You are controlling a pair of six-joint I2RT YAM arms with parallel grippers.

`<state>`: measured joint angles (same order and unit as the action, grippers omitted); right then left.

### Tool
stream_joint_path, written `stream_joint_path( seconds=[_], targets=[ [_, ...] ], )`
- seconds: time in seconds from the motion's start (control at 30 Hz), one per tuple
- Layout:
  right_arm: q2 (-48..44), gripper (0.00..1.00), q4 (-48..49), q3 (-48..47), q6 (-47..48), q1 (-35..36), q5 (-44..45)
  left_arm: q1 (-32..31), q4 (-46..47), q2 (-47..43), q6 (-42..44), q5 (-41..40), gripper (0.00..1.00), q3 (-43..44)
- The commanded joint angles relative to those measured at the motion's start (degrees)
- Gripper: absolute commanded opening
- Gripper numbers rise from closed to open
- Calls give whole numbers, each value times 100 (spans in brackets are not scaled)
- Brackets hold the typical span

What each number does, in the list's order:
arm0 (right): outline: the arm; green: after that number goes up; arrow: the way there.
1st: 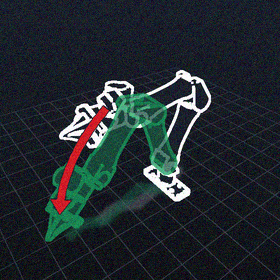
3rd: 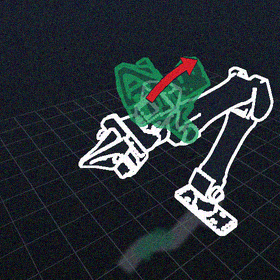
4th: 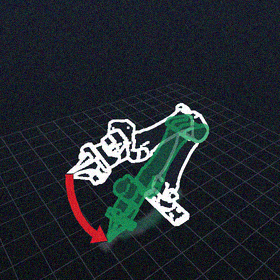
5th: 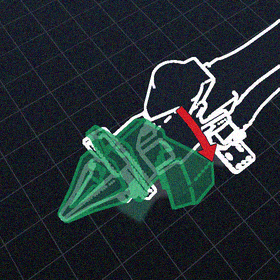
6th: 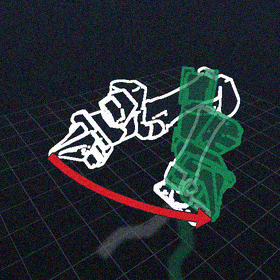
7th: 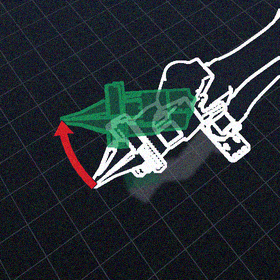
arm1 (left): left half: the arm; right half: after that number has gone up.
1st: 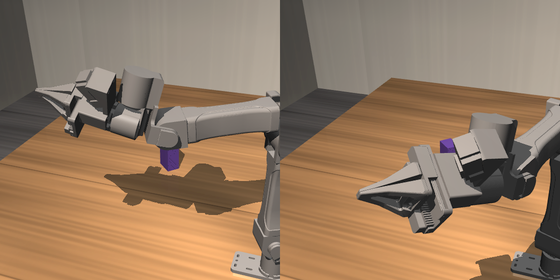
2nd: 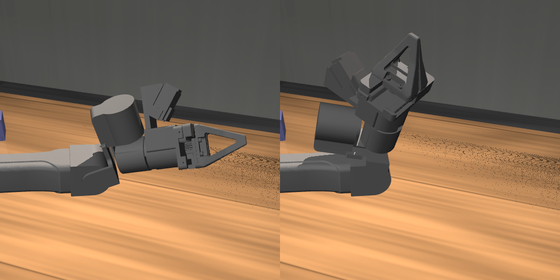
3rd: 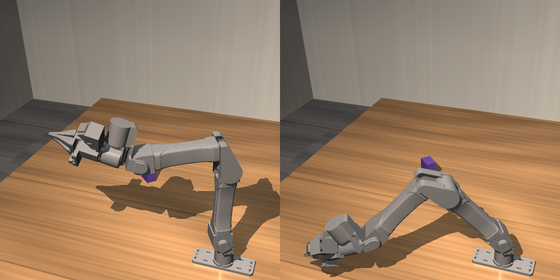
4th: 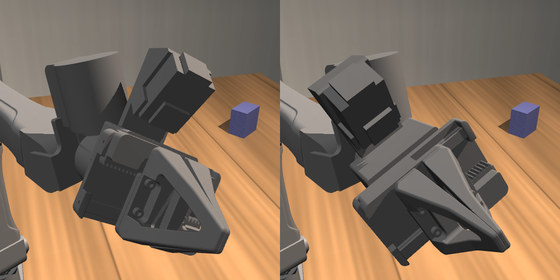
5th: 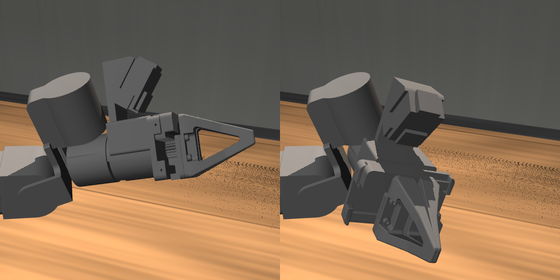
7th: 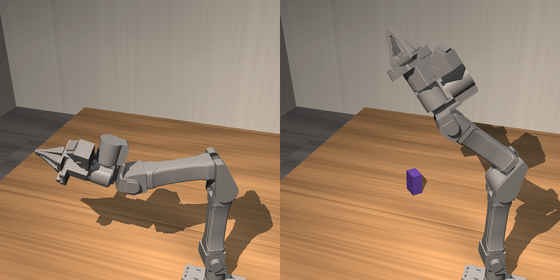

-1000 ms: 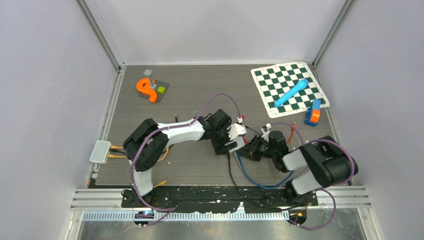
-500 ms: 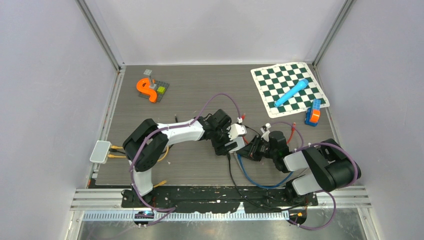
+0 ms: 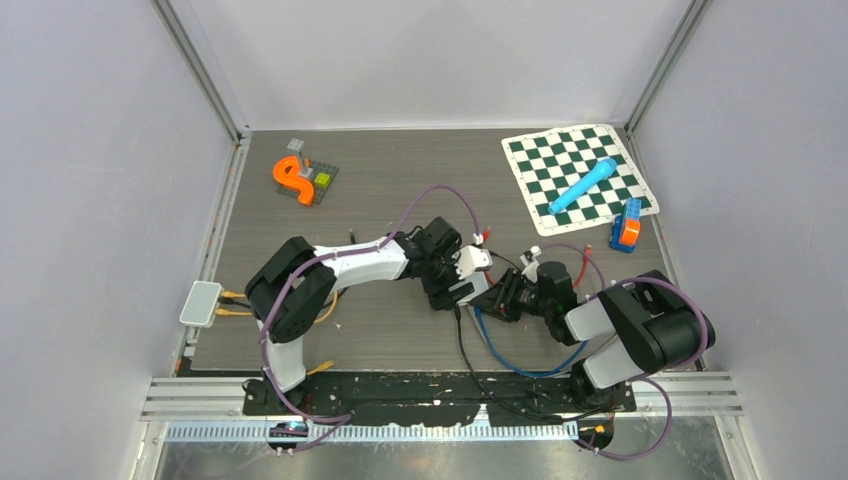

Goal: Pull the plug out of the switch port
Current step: Pull the connector from the switch port.

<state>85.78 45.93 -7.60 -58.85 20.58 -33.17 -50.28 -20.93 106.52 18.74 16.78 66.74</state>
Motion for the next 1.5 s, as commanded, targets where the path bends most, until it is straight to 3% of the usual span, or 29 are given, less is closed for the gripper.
stream_joint_path(
  seconds=[0.0, 0.47, 0.8, 1.03, 1.2, 1.37, 1.47],
  targets=[
    [109, 36, 8, -62, 75, -14, 422, -96, -246, 7, -29, 571, 50, 104],
    [4, 5, 4, -3, 139, -23, 370, -96, -263, 64, 37, 485, 49, 114],
    [-304, 5, -794, 160, 710, -19, 323, -79, -236, 167, -3, 180, 48, 193],
    [-322, 5, -371, 235, 521, -24, -315, -43, -224, 211, -15, 61, 47, 192],
    [-996, 5, -1722, 168, 960, -19, 563, -26, -238, 221, -33, 14, 47, 200],
    [-1625, 5, -1778, 139, 1060, -19, 134, -8, -264, 254, -23, 12, 47, 232],
    [-1745, 5, -2441, -72, 1286, -19, 248, -8, -271, 260, -28, 5, 46, 251]
  ],
)
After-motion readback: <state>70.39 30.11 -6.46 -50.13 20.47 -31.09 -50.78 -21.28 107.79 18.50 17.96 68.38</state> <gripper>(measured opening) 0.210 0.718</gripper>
